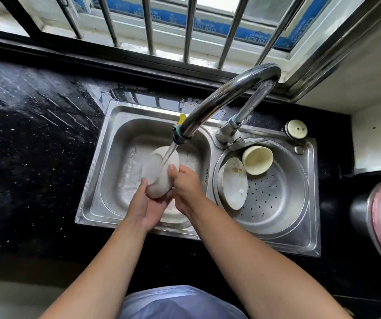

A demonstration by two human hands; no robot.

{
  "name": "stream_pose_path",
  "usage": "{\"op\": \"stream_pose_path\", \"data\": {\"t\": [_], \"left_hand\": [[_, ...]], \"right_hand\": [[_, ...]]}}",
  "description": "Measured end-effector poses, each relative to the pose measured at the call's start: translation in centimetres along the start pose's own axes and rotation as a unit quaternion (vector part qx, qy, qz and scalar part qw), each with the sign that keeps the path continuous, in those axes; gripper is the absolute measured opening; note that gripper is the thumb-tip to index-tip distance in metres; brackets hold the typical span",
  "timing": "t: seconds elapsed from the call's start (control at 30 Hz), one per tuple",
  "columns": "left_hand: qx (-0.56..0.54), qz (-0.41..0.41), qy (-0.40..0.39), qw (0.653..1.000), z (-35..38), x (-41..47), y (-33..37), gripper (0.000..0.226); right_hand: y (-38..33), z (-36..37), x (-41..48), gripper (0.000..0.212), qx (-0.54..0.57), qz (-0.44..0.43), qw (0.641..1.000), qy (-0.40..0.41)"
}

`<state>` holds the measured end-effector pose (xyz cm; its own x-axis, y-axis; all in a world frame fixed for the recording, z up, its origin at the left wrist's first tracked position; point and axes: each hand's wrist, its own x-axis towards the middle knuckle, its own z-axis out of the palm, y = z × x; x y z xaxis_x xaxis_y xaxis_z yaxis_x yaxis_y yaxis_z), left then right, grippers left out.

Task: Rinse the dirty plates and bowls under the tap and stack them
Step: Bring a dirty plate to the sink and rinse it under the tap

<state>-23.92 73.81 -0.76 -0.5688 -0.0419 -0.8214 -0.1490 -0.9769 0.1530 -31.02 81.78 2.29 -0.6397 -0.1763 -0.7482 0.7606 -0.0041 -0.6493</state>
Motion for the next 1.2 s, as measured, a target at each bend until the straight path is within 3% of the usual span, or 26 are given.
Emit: {"op": "stream_pose_path", "data": {"t": [0.1,0.17,0.23,0.3,0.4,0.47,0.5,0.67,0.8,0.87,0.93,0.97,1.07,1.1,1.2], "left_hand": [[-0.007,0.105,0.017,0.994,0.5,0.4,0.9,0.04],[0.068,0.142,0.019,0.987,1.0,0.2,1.4,0.027],[0.187,0.195,0.041,0.962,1.7,-0.2,2.0,0.017],[0.349,0.267,0.061,0.896,2.3,-0.7,2.6,0.011],[0.56,0.338,0.033,0.756,2.8,-1.5,3.3,0.013],[0.658,0.372,0.022,0.655,2.8,-2.2,3.3,0.017],[0.679,0.387,0.022,0.623,2.7,-2.5,3.0,0.023],[0.682,0.407,0.045,0.606,1.2,-3.0,1.8,0.033],[0.714,0.422,0.013,0.558,0.1,-3.2,1.5,0.039],[0.698,0.421,0.023,0.579,0.1,-3.4,1.3,0.035],[0.679,0.39,0.036,0.621,0.3,-3.3,1.6,0.016],[0.661,0.361,0.035,0.657,0.5,-3.1,1.8,0.015],[0.453,0.191,-0.025,0.87,1.3,-2.5,1.8,0.021],[0.376,0.129,-0.052,0.916,1.6,-2.6,1.4,0.02],[0.266,0.017,-0.073,0.961,2.3,-2.3,-0.1,0.031]], "right_hand": [[0.0,-1.6,-0.2,0.017,0.127,0.095,0.987,-0.014],[-0.5,-3.5,-0.3,0.016,0.063,0.129,0.989,-0.031],[-1.6,-6.2,0.1,0.015,0.01,0.123,0.992,0.006],[-3.8,-9.6,1.3,0.022,0.038,0.067,0.994,0.074],[-8.2,-14.2,3.3,0.021,0.105,0.018,0.976,0.191],[-10.7,-16.0,4.7,0.014,0.083,0.007,0.966,0.243],[-11.8,-16.3,5.3,0.011,0.064,0.007,0.966,0.251],[-14.7,-15.0,7.1,0.011,-0.034,-0.015,0.975,0.221],[-15.0,-15.4,6.7,0.01,-0.097,-0.016,0.976,0.194],[-14.4,-15.4,5.7,0.011,-0.146,-0.028,0.97,0.194],[-12.8,-14.8,4.2,0.01,-0.236,-0.073,0.95,0.193],[-11.7,-14.3,3.0,0.012,-0.26,-0.099,0.946,0.166],[-7.8,-13.2,-0.6,0.034,-0.304,-0.105,0.946,0.029],[-6.7,-13.0,-1.7,0.037,-0.316,-0.096,0.944,-0.014],[-4.3,-13.2,-4.2,0.024,-0.234,-0.065,0.969,-0.038]]}}
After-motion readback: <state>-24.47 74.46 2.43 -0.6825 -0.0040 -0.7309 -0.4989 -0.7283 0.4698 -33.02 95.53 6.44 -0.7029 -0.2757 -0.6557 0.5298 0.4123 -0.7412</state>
